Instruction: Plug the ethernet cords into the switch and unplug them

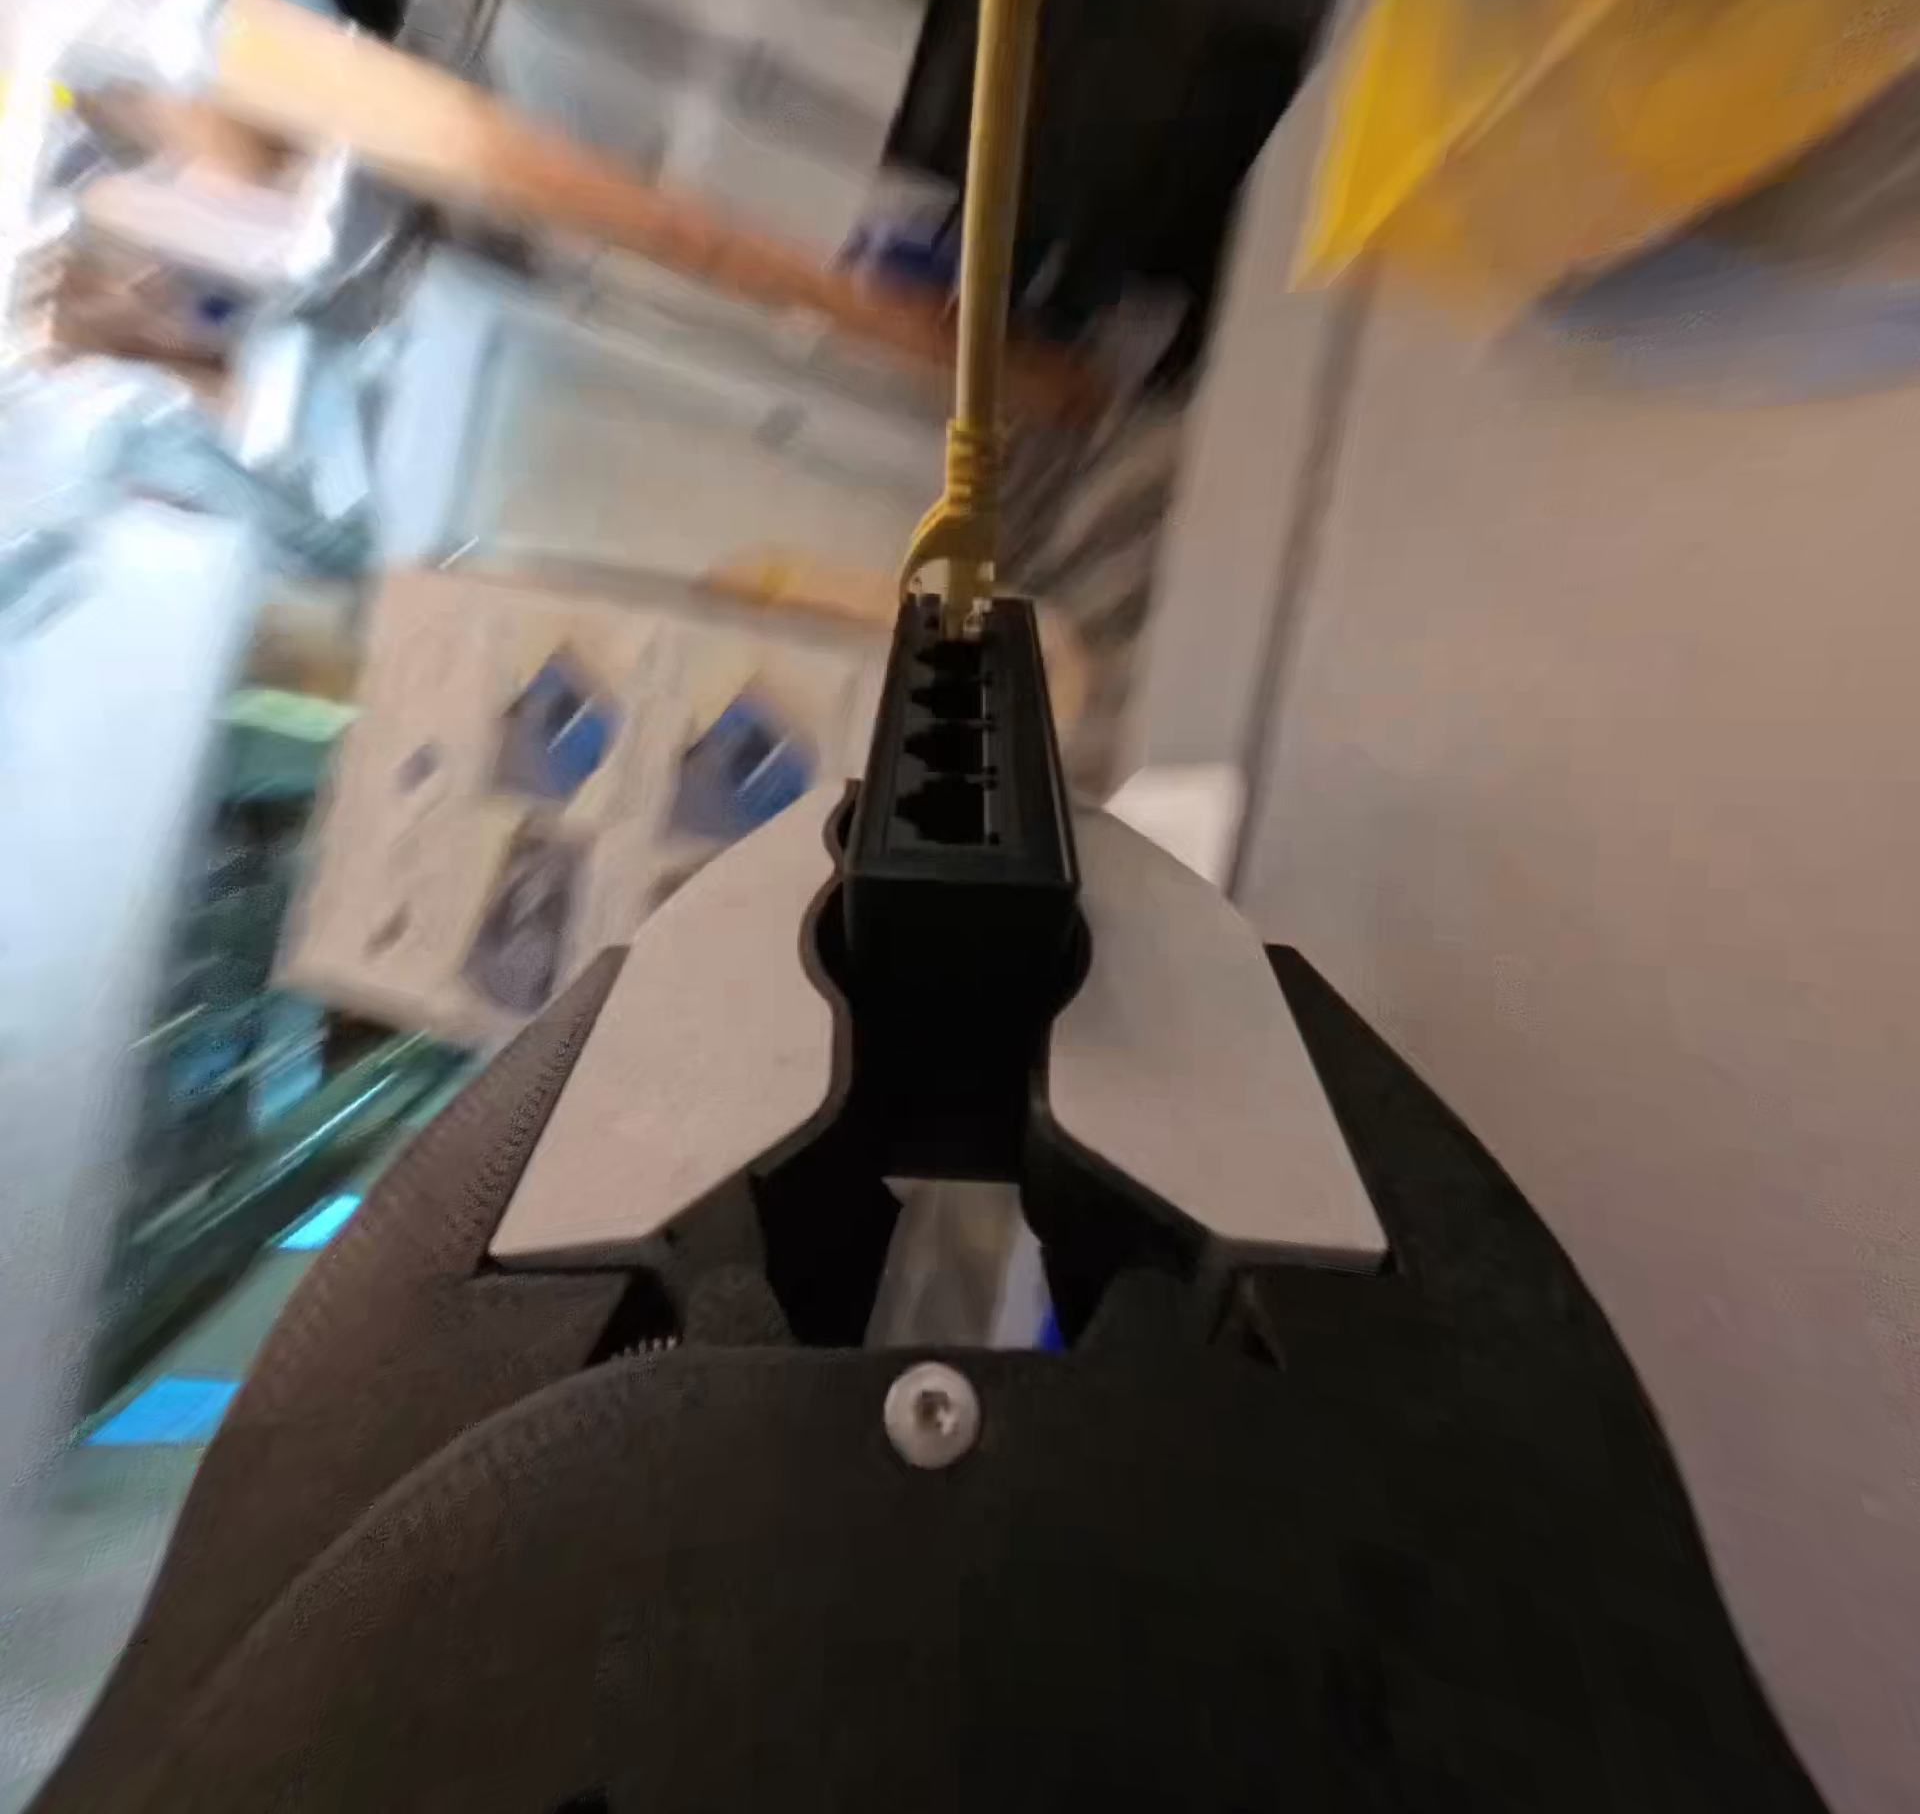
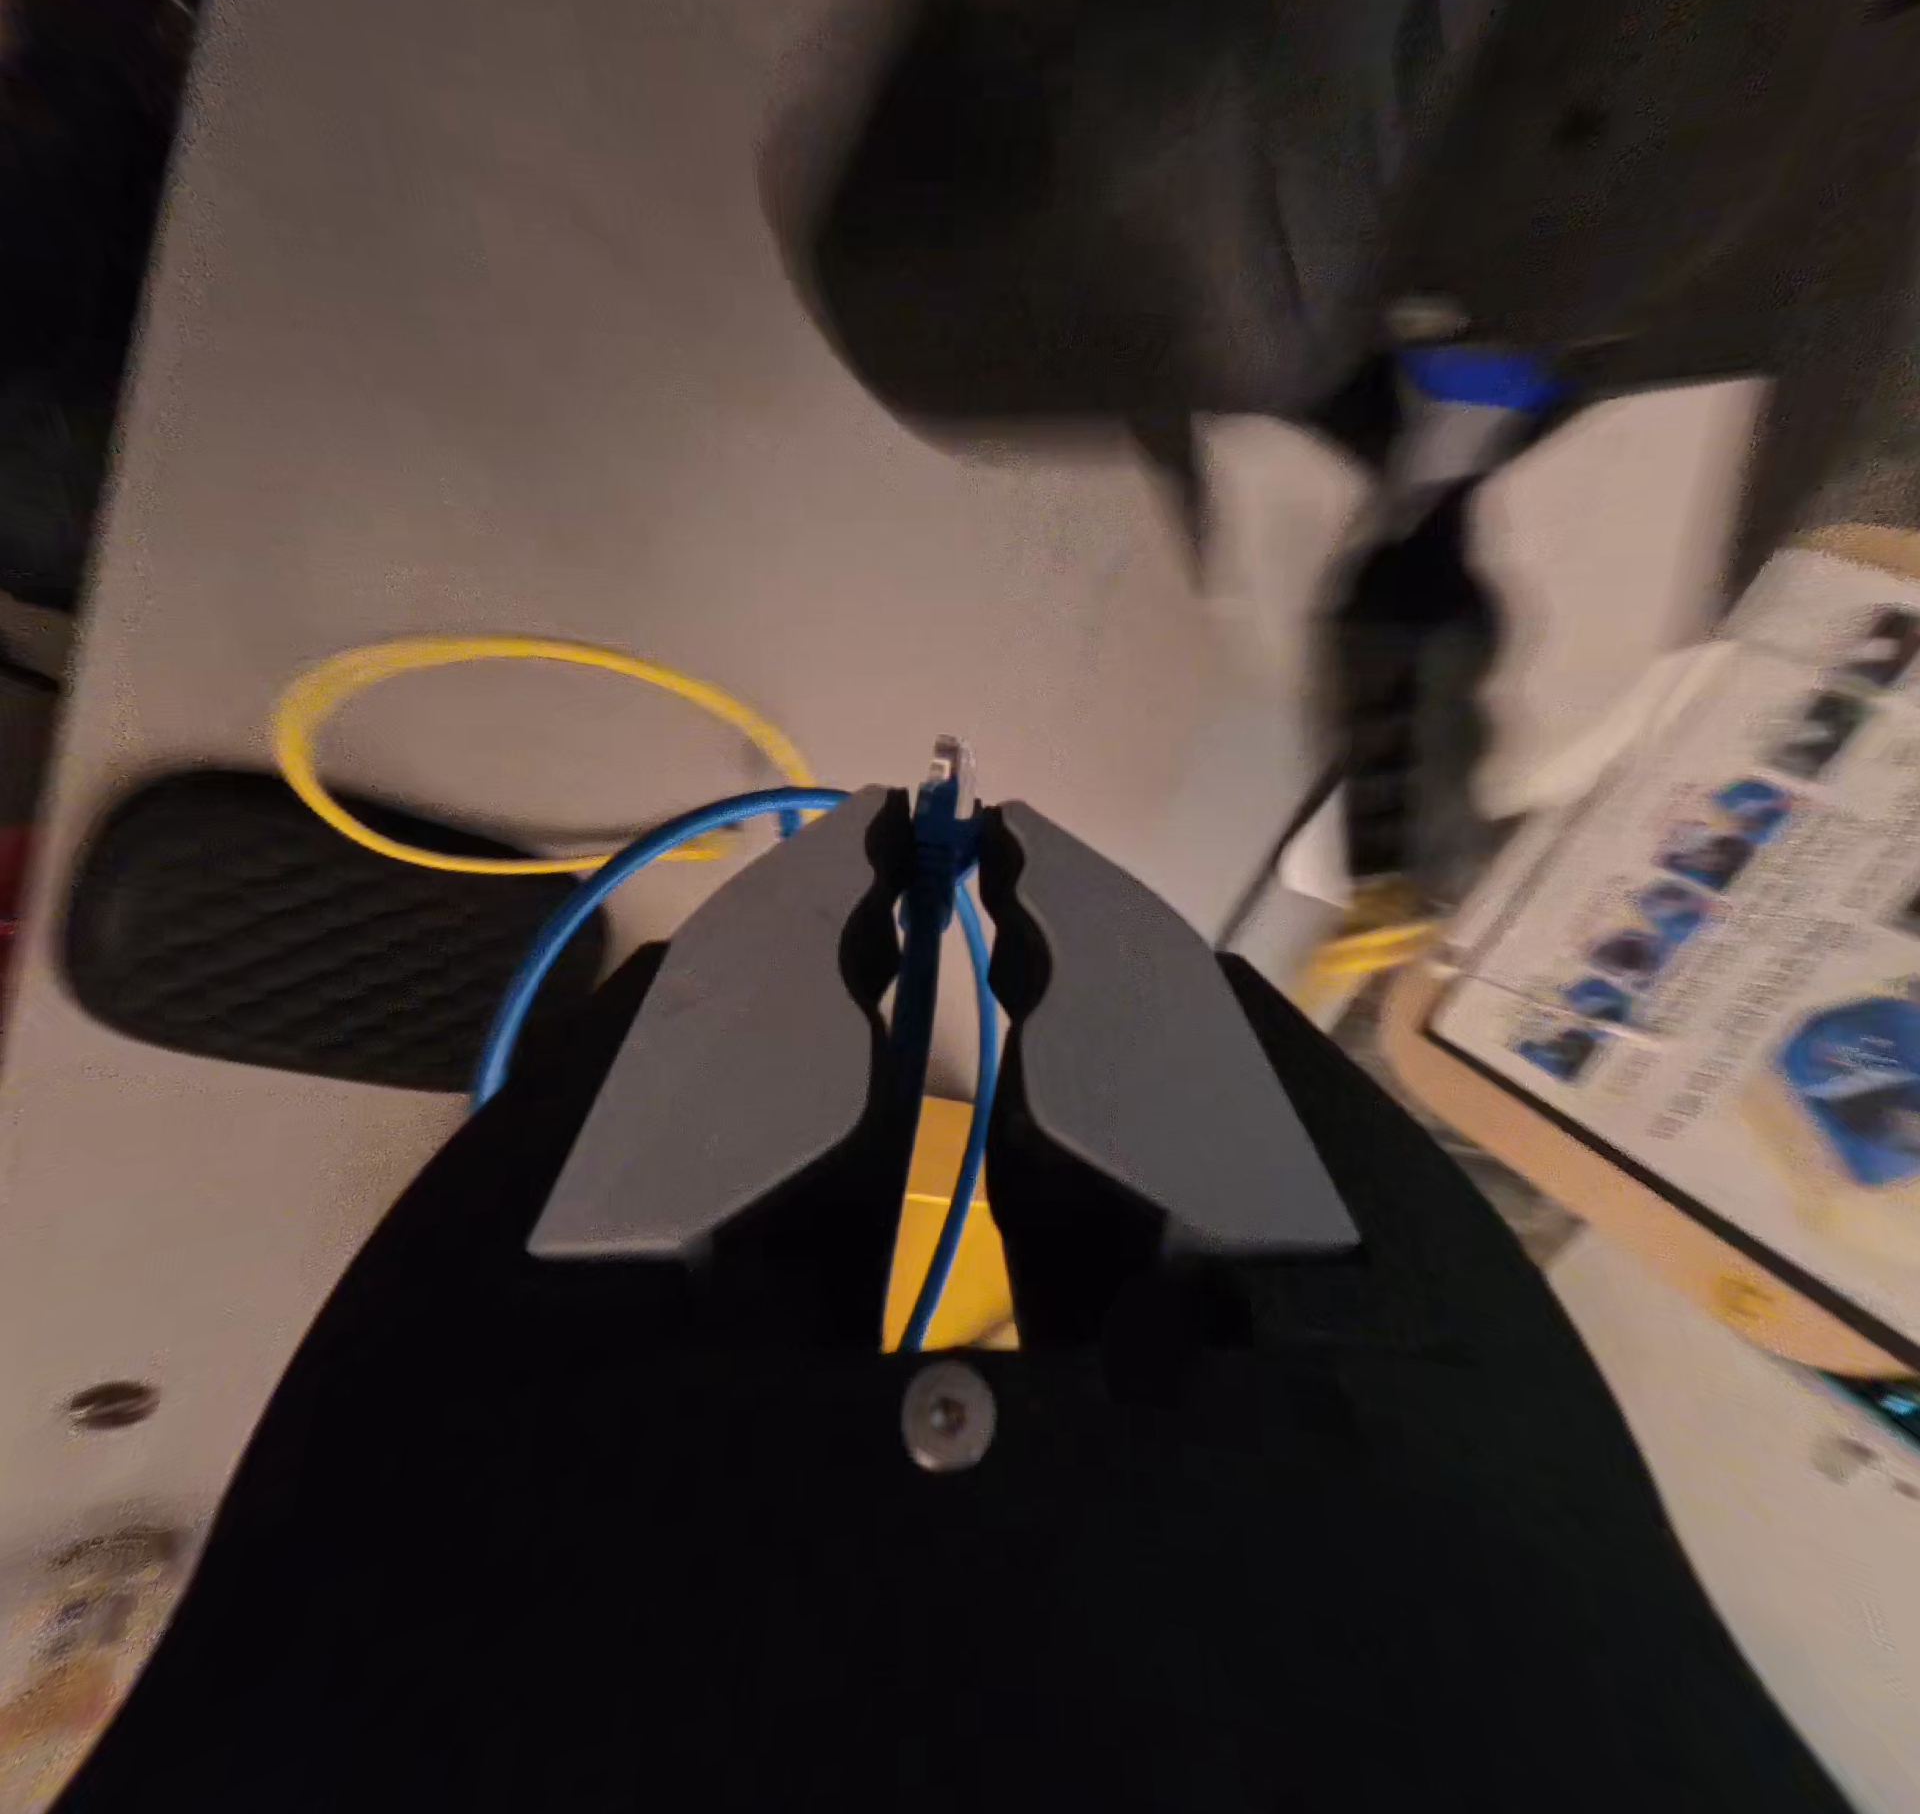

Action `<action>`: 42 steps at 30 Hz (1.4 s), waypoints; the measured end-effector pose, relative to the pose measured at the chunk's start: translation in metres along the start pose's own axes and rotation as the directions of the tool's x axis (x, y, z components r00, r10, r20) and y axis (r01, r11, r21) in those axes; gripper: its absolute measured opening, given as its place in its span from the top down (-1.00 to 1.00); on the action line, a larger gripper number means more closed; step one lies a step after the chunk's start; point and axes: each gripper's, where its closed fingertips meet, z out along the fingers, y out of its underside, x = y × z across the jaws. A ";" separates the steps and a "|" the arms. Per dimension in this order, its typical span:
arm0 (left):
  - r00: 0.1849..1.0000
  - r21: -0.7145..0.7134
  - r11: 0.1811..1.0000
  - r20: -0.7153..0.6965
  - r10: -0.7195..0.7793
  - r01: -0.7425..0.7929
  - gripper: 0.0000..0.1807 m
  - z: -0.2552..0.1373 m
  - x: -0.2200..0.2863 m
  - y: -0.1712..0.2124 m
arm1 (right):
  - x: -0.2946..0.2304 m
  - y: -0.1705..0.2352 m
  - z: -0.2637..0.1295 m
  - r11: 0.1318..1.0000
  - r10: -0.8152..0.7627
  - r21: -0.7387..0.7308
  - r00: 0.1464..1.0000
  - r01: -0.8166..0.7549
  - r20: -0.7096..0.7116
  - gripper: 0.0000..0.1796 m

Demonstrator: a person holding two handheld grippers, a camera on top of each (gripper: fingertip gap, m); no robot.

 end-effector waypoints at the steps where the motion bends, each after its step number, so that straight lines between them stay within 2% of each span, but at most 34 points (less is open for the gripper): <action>1: 0.999 -0.002 0.999 0.014 -0.040 0.040 0.67 0.000 -0.009 0.013 | -0.004 0.013 0.007 0.997 -0.026 -0.071 0.999 0.024 -0.021 0.84; 2: 0.984 0.080 0.982 -0.068 -0.166 0.171 0.67 -0.009 -0.012 0.005 | 0.008 0.032 0.005 0.985 -0.094 -0.157 0.986 0.072 -0.137 0.83; 3: 0.949 0.167 0.941 -0.167 -0.266 0.293 0.67 -0.023 -0.014 -0.014 | 0.013 0.039 -0.001 0.991 -0.061 -0.129 0.981 0.037 -0.187 0.84; 4: 0.928 0.235 0.906 -0.214 -0.306 0.353 0.67 -0.035 -0.018 -0.029 | 0.014 0.038 -0.009 0.997 0.037 -0.054 0.980 -0.048 -0.196 0.84; 5: 0.928 0.256 0.897 -0.199 -0.316 0.361 0.68 -0.040 -0.023 -0.033 | 0.016 0.034 -0.018 0.995 0.098 0.021 0.972 -0.096 -0.215 0.83; 7: 0.951 0.198 0.930 -0.081 -0.300 0.310 0.67 -0.036 -0.033 -0.017 | 0.024 0.030 -0.044 0.989 0.121 0.122 0.944 -0.087 -0.308 0.83; 9: 0.948 0.128 0.942 0.028 -0.317 0.311 0.67 -0.031 -0.047 0.007 | 0.026 0.028 -0.071 0.971 0.177 0.213 0.924 -0.108 -0.340 0.84; 12: 0.888 0.005 0.892 0.084 -0.451 0.453 0.66 -0.026 -0.065 0.051 | 0.027 0.057 -0.096 0.978 0.201 0.133 0.904 -0.162 -0.378 0.84; 14: 0.804 0.004 0.805 0.046 -0.592 0.593 0.67 -0.030 -0.074 0.066 | 0.022 0.076 -0.104 0.970 0.244 0.081 0.903 -0.230 -0.354 0.84; 16: 0.749 0.040 0.748 -0.010 -0.663 0.663 0.66 -0.038 -0.080 0.071 | 0.022 0.096 -0.111 0.958 0.277 0.038 0.888 -0.283 -0.366 0.84; 19: 0.771 0.009 0.771 0.018 -0.637 0.637 0.66 -0.046 -0.084 0.081 | 0.025 0.119 -0.127 0.938 0.333 0.053 0.852 -0.342 -0.404 0.83; 22: 0.798 -0.065 0.796 0.037 -0.601 0.602 0.66 -0.040 -0.076 0.092 | 0.032 0.109 -0.156 0.917 0.395 0.227 0.813 -0.327 -0.427 0.83; 28: 0.812 -0.199 0.795 0.008 -0.583 0.573 0.67 -0.022 -0.056 0.117 | 0.043 0.163 -0.226 0.877 0.467 0.224 0.639 -0.426 -0.611 0.84; 32: 0.817 -0.281 0.783 0.005 -0.577 0.555 0.66 -0.019 -0.048 0.136 | 0.040 0.207 -0.281 0.826 0.477 0.197 0.470 -0.527 -0.743 0.84; 36: 0.808 -0.262 0.779 0.005 -0.589 0.569 0.67 -0.019 -0.050 0.134 | 0.033 0.239 -0.336 0.758 0.452 0.190 0.293 -0.624 -0.842 0.84; 42: 0.817 -0.282 0.780 0.023 -0.576 0.558 0.67 -0.017 -0.050 0.137 | 0.013 0.282 -0.398 0.607 0.236 0.060 0.107 -0.792 -0.966 0.84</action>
